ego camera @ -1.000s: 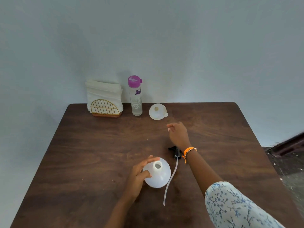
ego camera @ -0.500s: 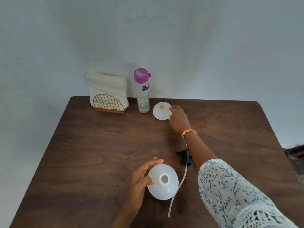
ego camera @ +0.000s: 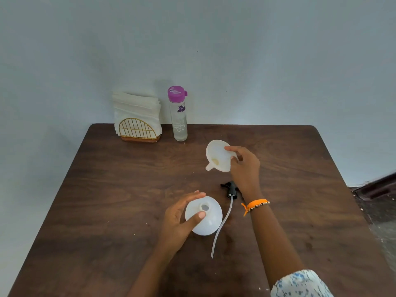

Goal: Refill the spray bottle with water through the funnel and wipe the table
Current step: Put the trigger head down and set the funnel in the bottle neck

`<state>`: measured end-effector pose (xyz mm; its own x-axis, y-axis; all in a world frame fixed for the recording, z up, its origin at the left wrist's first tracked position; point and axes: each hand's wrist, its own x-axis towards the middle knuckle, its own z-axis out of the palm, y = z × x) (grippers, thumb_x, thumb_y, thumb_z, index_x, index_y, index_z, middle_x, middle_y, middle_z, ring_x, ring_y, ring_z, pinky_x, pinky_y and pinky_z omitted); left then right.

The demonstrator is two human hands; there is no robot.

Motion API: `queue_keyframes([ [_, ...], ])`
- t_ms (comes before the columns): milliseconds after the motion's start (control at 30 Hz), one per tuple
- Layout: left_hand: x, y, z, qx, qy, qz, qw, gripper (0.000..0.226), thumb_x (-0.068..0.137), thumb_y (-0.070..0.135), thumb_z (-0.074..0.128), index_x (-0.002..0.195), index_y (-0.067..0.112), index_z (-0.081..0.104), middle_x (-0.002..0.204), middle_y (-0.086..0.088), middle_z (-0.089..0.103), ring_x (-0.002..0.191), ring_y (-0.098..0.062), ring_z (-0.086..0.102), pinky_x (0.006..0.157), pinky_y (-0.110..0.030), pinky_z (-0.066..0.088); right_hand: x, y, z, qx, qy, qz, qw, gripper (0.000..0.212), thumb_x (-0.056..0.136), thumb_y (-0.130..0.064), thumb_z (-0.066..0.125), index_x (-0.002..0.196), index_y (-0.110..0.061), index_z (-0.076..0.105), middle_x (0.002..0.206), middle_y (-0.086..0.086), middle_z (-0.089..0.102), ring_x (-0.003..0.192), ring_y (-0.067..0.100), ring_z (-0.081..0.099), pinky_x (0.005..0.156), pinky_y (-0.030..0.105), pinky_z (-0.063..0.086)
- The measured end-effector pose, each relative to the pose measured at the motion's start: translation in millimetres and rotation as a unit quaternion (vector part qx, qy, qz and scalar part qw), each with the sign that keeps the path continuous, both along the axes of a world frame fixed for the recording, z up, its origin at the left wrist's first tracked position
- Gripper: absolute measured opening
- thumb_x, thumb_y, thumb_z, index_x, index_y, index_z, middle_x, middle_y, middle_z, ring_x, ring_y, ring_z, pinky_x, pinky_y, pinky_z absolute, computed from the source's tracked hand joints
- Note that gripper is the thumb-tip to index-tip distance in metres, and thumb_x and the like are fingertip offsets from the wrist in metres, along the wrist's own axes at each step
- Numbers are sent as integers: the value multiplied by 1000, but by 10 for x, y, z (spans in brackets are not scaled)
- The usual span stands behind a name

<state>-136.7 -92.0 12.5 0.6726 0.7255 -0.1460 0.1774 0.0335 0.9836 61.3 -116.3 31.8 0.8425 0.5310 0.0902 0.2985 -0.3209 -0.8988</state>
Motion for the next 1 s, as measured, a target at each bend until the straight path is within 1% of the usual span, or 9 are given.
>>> queue_keyframes([
  [100, 1, -21, -2, 32, 35, -6, 999, 29, 71, 36, 73, 100, 36, 67, 112, 28, 63, 111, 4, 53, 82, -4, 42, -142, -238, 167, 52, 123, 7, 991, 41, 83, 10, 44, 99, -18, 70, 113, 7, 63, 93, 20, 57, 63, 12, 45],
  [200, 17, -32, 5, 63, 31, -8, 997, 27, 78, 18, 73, 98, 34, 66, 103, 38, 61, 105, 11, 53, 78, 0, 40, -286, -455, 335, 96, 224, 36, 969, 41, 85, 12, 43, 94, -19, 70, 108, 15, 64, 80, 20, 57, 53, 18, 47],
  [333, 72, -67, 33, 59, 61, 19, 996, 23, 78, 24, 72, 88, 42, 60, 95, 33, 59, 96, 4, 56, 69, -6, 41, -427, -631, 450, 79, 244, 64, 964, 40, 87, 10, 44, 93, -18, 71, 107, 17, 63, 71, 19, 56, 49, 19, 46],
  [400, 93, -74, 24, 50, 62, 26, 997, 23, 78, 25, 72, 86, 41, 58, 97, 28, 58, 94, -3, 56, 71, -13, 43, -468, -667, 477, 61, 237, 66, 967, 37, 88, 9, 45, 97, -15, 71, 108, 17, 62, 68, 17, 54, 44, 15, 42],
  [533, 110, -62, -5, 47, 74, 22, 996, 21, 78, 29, 72, 88, 39, 57, 104, 18, 60, 98, -11, 57, 73, -18, 46, -513, -669, 452, 11, 198, 64, 978, 32, 89, 6, 47, 102, -14, 69, 112, 15, 61, 81, 27, 58, 42, 13, 43],
  [633, 98, -58, 3, 40, 79, 18, 996, 23, 78, 29, 72, 90, 39, 55, 106, 16, 58, 98, -13, 56, 71, -14, 44, -540, -639, 405, -25, 139, 63, 988, 33, 88, 4, 49, 103, -18, 69, 116, 11, 62, 91, 31, 62, 53, 21, 53],
  [700, 94, -50, 14, 38, 85, 16, 996, 25, 78, 29, 71, 94, 37, 54, 105, 16, 56, 96, -11, 55, 69, -12, 43, -562, -617, 404, -49, 87, 63, 993, 33, 87, 3, 49, 104, -18, 69, 118, 8, 62, 97, 27, 61, 59, 22, 55],
  [867, 92, -33, -39, 44, 80, 18, 996, 30, 77, 30, 72, 103, 34, 57, 110, 13, 59, 98, -12, 57, 67, -9, 43, -632, -574, 431, -77, 2, 64, 995, 31, 85, 3, 51, 108, -11, 69, 119, 6, 62, 100, 17, 56, 61, 10, 46],
  [1000, 92, -40, -46, 43, 40, 20, 998, 31, 70, 42, 73, 99, 36, 61, 107, 11, 66, 95, -11, 63, 71, -14, 49, -718, -554, 431, -90, -53, 72, 992, 31, 84, 3, 53, 106, -11, 68, 115, 5, 64, 94, 9, 52, 75, 23, 53],
])
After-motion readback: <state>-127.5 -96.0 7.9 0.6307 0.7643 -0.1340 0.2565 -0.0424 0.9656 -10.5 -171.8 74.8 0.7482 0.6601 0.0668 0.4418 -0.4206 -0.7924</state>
